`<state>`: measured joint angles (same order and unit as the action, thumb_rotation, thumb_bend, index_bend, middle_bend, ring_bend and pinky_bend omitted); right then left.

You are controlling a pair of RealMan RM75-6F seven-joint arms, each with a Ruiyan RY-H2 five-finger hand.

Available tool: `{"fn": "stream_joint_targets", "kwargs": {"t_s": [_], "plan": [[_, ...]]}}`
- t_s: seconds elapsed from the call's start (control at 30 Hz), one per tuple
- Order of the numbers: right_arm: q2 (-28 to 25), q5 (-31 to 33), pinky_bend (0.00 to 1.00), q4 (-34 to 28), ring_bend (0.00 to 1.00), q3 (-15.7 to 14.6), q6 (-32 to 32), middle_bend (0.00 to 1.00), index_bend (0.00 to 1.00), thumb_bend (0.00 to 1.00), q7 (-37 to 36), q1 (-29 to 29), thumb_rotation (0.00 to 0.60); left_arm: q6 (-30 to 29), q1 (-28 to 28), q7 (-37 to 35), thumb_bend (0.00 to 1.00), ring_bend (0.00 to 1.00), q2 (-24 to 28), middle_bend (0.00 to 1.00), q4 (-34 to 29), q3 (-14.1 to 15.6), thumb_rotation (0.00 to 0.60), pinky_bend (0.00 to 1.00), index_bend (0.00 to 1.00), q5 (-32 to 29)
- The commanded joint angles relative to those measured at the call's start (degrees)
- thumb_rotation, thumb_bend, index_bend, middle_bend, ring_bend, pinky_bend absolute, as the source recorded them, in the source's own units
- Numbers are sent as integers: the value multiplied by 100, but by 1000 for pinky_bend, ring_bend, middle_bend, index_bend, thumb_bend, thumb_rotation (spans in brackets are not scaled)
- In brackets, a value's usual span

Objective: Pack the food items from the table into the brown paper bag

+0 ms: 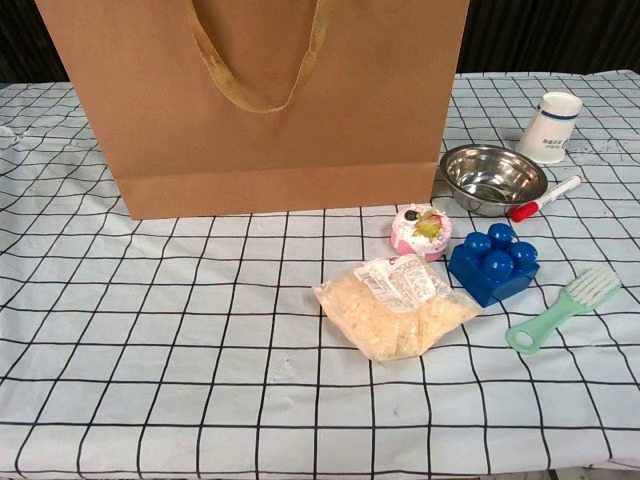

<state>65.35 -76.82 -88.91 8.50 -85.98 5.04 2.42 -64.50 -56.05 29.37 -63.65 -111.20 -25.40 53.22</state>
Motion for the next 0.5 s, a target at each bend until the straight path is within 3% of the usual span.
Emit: {"fn": "stream_joint_targets", "kwargs": {"t_s": [0.03,0.13,0.3,0.4,0.5], "plan": [[-1,-9,239,6,201,-7,10,107,121,272,-9,4,600,-450,346,33,0,0,336,68,-374,120,600,91,121,561],[4,-20,240,15,201,-21,31,107,121,272,-6,10,600,-895,756,185,0,0,630,70,-737,370,600,93,121,1095],[15,-147,238,4,201,-115,140,107,121,272,-54,51,600,-1878,2023,408,0,0,1260,81,-1441,1335,600,85,122,2249],[30,-325,237,-10,200,-214,211,106,121,270,-66,97,600,-2375,2820,157,0,0,1440,80,-1362,2022,600,84,118,2972],[-4,-618,233,-89,193,-318,246,100,122,268,-193,159,600,-2815,3530,-403,1,0,1406,77,-866,2603,600,84,114,3517]]}}
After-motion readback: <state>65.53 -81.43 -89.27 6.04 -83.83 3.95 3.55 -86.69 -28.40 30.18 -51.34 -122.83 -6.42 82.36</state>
